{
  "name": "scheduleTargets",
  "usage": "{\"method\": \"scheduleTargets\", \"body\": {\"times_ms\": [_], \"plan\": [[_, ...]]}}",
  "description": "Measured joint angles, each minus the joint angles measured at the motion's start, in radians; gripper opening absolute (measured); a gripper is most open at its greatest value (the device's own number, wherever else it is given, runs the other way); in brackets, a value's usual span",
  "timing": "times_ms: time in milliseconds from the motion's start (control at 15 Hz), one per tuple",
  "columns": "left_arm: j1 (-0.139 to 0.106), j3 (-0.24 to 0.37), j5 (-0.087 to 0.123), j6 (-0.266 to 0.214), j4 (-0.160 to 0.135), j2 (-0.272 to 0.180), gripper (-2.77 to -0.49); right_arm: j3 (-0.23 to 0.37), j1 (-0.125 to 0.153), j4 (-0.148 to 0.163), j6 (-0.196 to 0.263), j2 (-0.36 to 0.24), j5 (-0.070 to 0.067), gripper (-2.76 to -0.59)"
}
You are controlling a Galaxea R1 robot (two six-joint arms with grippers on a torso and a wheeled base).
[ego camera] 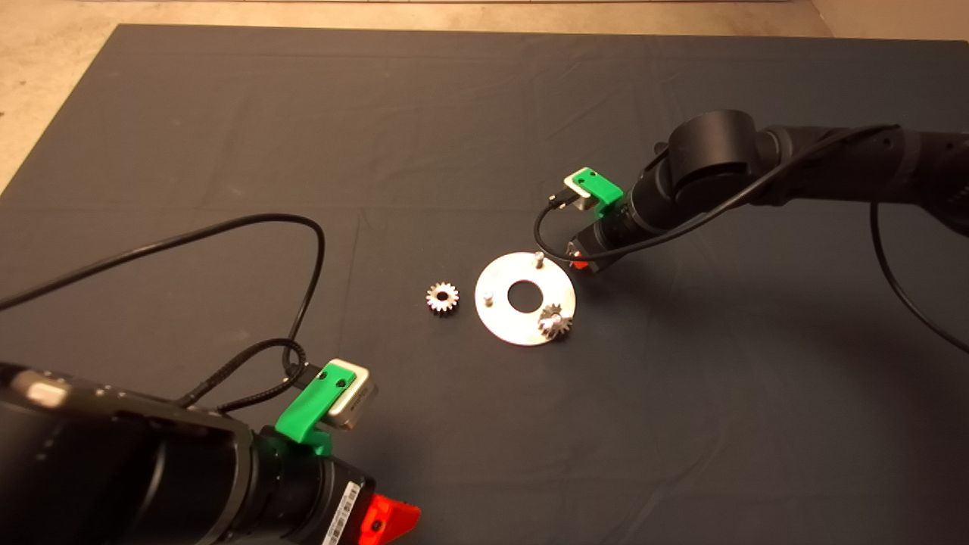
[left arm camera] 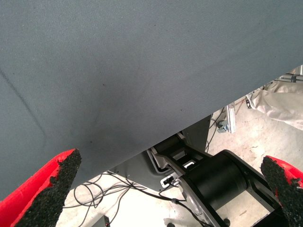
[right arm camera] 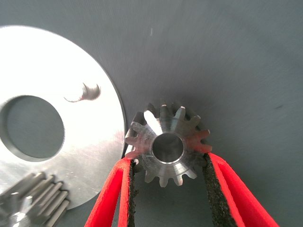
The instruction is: Install three planetary gears onto the carrier pins
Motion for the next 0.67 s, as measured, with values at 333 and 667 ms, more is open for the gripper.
{"method": "scheduleTargets", "body": {"times_ms": [333,667], "plan": [[0.000,0.000,0.000,0.000,0.000,0.000,-0.49,0.012,0.067,0.009,0.001,0.001,-0.001,-2.52],[0.000,0.000,-0.022,0.000,0.000,0.000,-0.49,0.013,0.063,0.038,0.004,0.020,-0.004,-2.52]]}}
